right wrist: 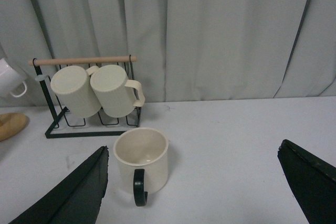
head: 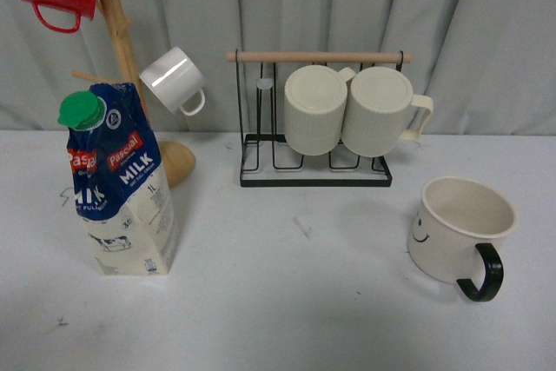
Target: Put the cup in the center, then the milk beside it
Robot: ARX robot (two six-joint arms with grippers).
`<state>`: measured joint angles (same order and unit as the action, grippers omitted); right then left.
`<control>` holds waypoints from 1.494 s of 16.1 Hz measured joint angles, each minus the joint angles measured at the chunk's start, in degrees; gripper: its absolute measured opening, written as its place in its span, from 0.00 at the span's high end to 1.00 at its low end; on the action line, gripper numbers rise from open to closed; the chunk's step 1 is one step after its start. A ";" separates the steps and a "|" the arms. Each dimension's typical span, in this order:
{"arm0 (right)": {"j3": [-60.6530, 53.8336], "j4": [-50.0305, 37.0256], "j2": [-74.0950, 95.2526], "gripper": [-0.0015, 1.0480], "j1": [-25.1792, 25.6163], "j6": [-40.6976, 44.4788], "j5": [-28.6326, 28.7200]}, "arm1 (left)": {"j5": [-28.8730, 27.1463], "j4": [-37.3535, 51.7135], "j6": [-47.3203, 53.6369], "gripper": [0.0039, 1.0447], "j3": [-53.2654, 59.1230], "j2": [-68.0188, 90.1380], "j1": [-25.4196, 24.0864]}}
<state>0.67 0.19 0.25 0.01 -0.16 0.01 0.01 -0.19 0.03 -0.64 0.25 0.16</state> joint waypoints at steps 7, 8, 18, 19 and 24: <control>0.00 0.00 0.00 0.06 0.00 0.00 0.00 | -0.02 0.00 0.00 0.06 0.00 0.00 0.00; 0.00 0.00 0.00 0.06 0.00 0.00 0.00 | -0.02 -0.02 0.02 0.06 0.00 0.00 0.00; 0.00 0.00 0.00 0.06 0.00 0.00 0.00 | -0.02 0.00 0.02 0.06 0.00 0.00 0.00; 0.00 0.00 0.00 0.06 0.00 0.00 0.00 | -0.02 0.00 0.00 0.06 0.00 0.00 0.00; 0.02 0.00 0.00 0.06 0.00 0.00 0.00 | -0.02 0.00 0.02 0.06 0.00 0.00 0.00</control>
<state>0.69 0.19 0.25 0.01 -0.16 0.01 -0.01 -0.19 0.05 -0.64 0.25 0.16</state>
